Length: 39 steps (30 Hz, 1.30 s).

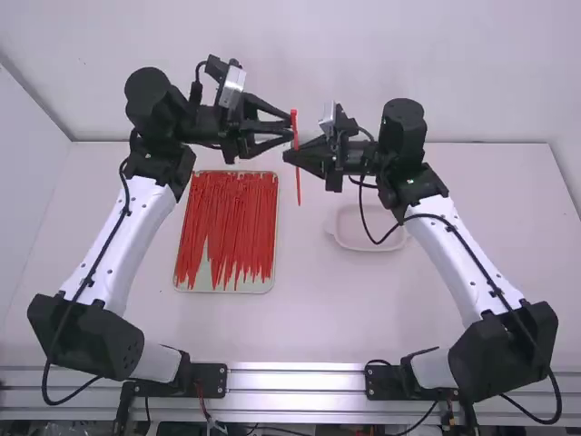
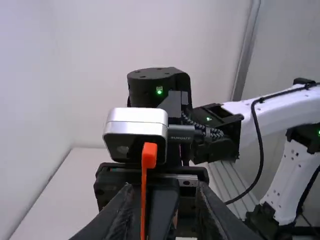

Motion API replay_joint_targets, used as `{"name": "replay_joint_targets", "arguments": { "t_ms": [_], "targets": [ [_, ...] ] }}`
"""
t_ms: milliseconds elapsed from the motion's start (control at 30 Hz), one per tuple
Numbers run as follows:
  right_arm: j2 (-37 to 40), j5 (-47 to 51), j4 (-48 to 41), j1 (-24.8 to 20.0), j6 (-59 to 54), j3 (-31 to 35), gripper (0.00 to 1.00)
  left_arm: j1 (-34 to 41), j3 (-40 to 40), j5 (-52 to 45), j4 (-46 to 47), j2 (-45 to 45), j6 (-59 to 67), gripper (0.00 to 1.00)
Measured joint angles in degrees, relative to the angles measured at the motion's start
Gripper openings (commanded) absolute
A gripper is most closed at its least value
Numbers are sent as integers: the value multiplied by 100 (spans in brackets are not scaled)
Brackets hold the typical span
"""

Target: Fasten the cable tie

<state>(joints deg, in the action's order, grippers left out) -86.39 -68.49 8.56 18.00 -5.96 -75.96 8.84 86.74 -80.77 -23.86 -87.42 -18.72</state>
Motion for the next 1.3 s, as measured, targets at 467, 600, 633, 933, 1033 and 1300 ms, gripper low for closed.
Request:
{"name": "replay_joint_targets", "arguments": {
  "t_ms": [467,600,633,933,1033,1300],
  "targets": [
    [-2,-17,4,59,-11,0,0,2,0,197,-20,0,-120,15],
    [-2,-13,7,116,9,0,0,2,0,197,-22,0,-122,10],
    [-2,-15,9,136,-9,0,0,2,0,197,-24,0,-120,9],
    [-2,-15,22,149,92,0,0,72,0,214,-39,0,-122,2],
    [-2,-17,7,138,129,0,14,76,0,258,-138,-2,-186,2],
    [-2,-50,-365,127,-28,0,45,-151,57,348,-1908,0,-1451,2]
  ]
}}
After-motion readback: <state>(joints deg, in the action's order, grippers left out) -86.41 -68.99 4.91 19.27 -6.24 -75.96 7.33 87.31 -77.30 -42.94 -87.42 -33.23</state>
